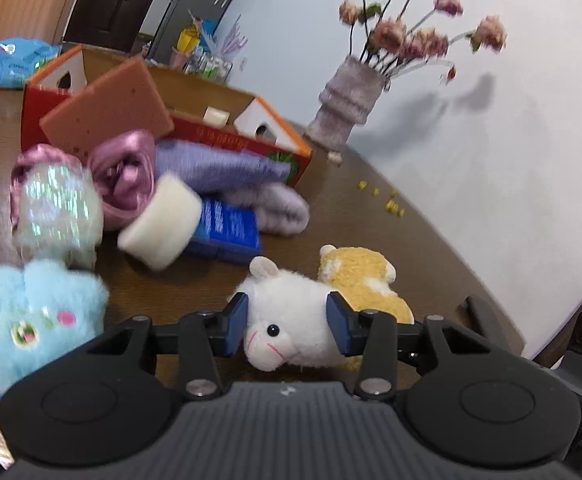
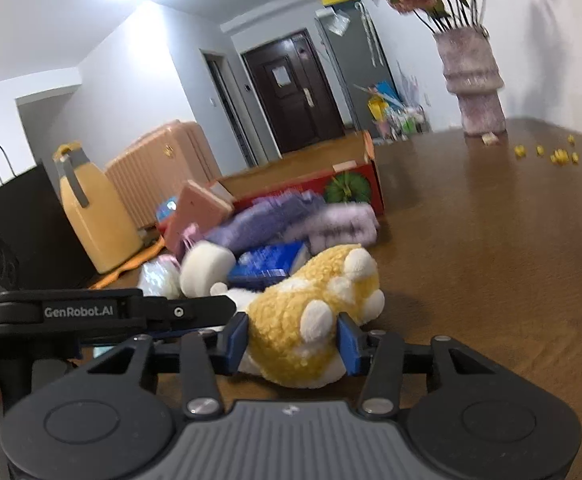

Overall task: Organize soft objects
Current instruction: 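Carry the plush lamb with both grippers into the cardboard box and release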

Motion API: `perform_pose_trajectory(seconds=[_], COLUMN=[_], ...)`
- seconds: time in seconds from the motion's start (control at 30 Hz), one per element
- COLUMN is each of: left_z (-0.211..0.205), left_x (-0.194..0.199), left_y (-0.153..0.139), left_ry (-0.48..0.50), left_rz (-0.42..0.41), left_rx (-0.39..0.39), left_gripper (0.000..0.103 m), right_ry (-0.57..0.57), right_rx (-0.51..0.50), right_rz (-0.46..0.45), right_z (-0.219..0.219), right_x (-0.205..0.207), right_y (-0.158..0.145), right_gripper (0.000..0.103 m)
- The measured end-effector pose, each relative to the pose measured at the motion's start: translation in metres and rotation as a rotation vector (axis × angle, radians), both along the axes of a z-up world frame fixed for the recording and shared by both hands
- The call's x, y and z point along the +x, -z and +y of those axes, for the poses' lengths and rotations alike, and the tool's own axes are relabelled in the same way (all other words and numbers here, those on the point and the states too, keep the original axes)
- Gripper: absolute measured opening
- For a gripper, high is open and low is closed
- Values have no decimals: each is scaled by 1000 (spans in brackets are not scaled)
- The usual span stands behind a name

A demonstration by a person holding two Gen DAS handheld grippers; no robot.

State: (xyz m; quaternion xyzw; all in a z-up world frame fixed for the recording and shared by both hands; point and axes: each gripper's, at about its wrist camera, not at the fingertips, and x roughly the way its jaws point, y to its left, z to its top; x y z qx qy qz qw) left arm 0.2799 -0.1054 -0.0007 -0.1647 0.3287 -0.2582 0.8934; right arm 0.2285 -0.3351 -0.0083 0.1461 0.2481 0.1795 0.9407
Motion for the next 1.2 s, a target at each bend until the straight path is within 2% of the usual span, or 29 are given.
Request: perform_pose_trajectory(seconds=[0.1,0.23,0.37,0.5,0.67,0.7,0.73,0.77,0.83,0.93,1.07,1.13,1.2], left_z=[4,6,10,9,7,3,-2,-3,-8,-7,2,10,24], left_x=[11,51,115,181,233,235,238,239,241,238,228,223,216], left_y=[-29,-78,-101,-92,-49,-46,-43,-38,-34,-32,-40,-47,-59], left_ry=[-12,-28,-26,-43,-84,-73,-27,0,2,5,-21,-37,-61], left_rz=[-38,-107,-79,-11,93,82,88,105,93,69,50,38,16], left_rx=[-21,-21,-50,-48,-1,24,16,8,67,85,87,100,122], left_gripper=[43,43,43,43,40,38,38,32,31,34,42,44,50], right_ry=[-35,-98,-131,-148,-165,-169,-185,-198,-189,-173,-121,-106,-100], right_rx=[-16,-31,-5,-17,-55,-61,-71,-95,-166,-180,-350,-375,-368], right_rz=[-47,-102,-63,21,163,184,203,213,219,232,226,218,193], right_z=[-1,-4,-9,-6,5,7,10,15,24,25,35,38,38], right_x=[16,68,145,216,291,299,306,311,313,315,308,300,291], right_y=[-30,-78,-107,-108,-71,-64,-56,-49,-40,-37,-40,-45,-54], right_gripper=[46,46,46,46,46,46,46,45,45,48,50,51,51])
